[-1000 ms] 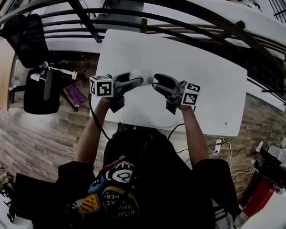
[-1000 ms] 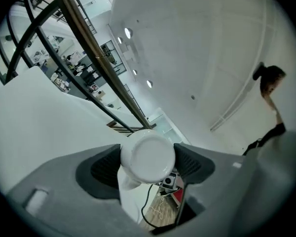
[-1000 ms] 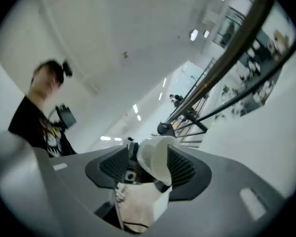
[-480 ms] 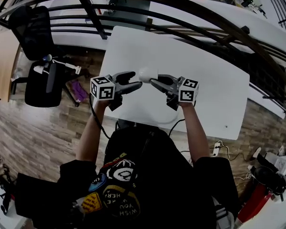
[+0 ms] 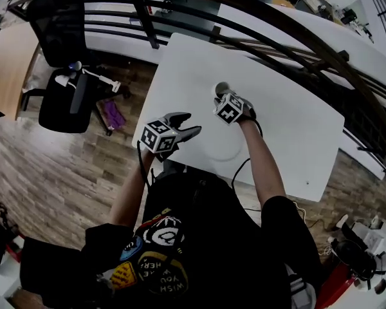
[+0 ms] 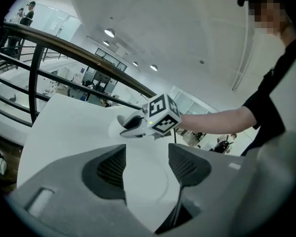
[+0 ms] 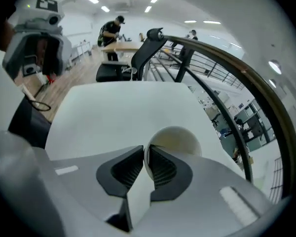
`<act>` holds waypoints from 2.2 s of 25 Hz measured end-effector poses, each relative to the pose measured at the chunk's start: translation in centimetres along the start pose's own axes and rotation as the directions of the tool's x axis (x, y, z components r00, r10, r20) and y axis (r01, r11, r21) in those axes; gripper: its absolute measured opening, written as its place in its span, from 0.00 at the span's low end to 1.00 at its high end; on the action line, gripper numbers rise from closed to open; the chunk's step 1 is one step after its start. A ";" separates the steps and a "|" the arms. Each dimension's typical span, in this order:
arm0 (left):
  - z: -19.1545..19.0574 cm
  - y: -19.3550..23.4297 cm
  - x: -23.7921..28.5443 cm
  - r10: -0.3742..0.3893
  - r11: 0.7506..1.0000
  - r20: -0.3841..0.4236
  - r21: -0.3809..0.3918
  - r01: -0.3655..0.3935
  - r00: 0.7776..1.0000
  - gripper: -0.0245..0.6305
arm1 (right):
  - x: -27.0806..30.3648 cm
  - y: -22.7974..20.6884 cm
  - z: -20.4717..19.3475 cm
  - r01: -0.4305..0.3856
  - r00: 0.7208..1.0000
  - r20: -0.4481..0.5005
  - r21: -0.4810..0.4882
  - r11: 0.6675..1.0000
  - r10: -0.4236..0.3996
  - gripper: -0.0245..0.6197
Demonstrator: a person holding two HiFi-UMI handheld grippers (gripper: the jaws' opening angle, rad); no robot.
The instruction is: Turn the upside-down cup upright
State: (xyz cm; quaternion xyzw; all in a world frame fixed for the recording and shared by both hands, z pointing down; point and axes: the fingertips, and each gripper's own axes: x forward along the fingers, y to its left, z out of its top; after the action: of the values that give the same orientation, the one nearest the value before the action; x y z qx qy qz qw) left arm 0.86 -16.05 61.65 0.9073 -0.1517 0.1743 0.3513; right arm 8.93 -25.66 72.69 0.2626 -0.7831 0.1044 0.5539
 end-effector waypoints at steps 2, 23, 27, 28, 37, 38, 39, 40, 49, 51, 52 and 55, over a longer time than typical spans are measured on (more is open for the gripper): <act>0.0 -0.2 -0.3 0.001 1.000 0.011 -0.009 -0.001 1.000 0.46 | 1.2 -0.2 0.4 -0.020 0.997 -0.083 -0.095 0.995 0.012 0.10; 1.1 0.7 -3.7 0.196 0.947 0.077 0.243 -0.209 0.978 0.04 | -13.3 4.6 -0.5 0.044 0.786 0.410 0.709 0.704 -0.462 0.04; 1.6 -2.6 -2.9 0.116 0.952 0.138 0.266 -0.150 0.984 0.04 | -16.7 8.8 -2.6 -0.067 0.726 0.412 0.839 0.540 -0.550 0.04; 1.8 -3.4 -2.6 0.103 0.952 0.141 0.274 -0.139 0.985 0.04 | -17.3 9.5 -2.7 -0.086 0.722 0.420 0.843 0.531 -0.550 0.04; 1.0 -11.0 -2.1 0.171 0.925 0.185 0.309 -0.222 0.968 0.04 | -24.0 13.5 -5.7 -0.134 0.659 0.497 0.816 0.563 -0.565 0.04; 0.5 -11.8 -2.4 0.194 0.915 0.194 0.317 -0.249 0.962 0.04 | -24.9 14.2 -6.1 -0.135 0.649 0.509 0.808 0.573 -0.565 0.04; 0.0 -12.7 -2.7 0.217 0.901 0.207 0.334 -0.278 0.954 0.04 | -25.8 15.0 -6.5 -0.135 0.640 0.522 0.799 0.586 -0.564 0.04; -0.6 -13.8 -3.1 0.237 0.885 0.227 0.350 -0.306 0.945 0.04 | -26.6 15.9 -6.9 -0.133 0.633 0.534 0.789 0.601 -0.561 0.04; -7.7 -24.5 -6.3 0.322 0.865 0.319 0.285 -0.414 0.891 0.04 | -31.6 25.1 -10.7 -0.173 0.611 0.608 0.728 0.663 -0.507 0.04; -9.1 -25.4 -7.2 0.334 0.865 0.317 0.271 -0.423 0.887 0.04 | -31.8 26.6 -11.0 -0.186 0.609 0.615 0.724 0.664 -0.500 0.04; -9.5 -25.6 -7.6 0.340 0.862 0.319 0.272 -0.429 0.885 0.04 | -31.9 27.3 -11.0 -0.189 0.606 0.618 0.723 0.664 -0.500 0.04; -10.1 -26.0 -9.0 0.359 0.832 0.324 0.313 -0.457 0.875 0.04 | -32.4 29.2 -10.6 -0.183 0.599 0.622 0.719 0.670 -0.504 0.04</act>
State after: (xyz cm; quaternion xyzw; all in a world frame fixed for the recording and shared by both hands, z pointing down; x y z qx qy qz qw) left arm 1.03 10.72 49.66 0.9184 -0.3497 0.1551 0.1006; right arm 10.22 13.27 50.40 0.5528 -0.8032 0.2220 0.0099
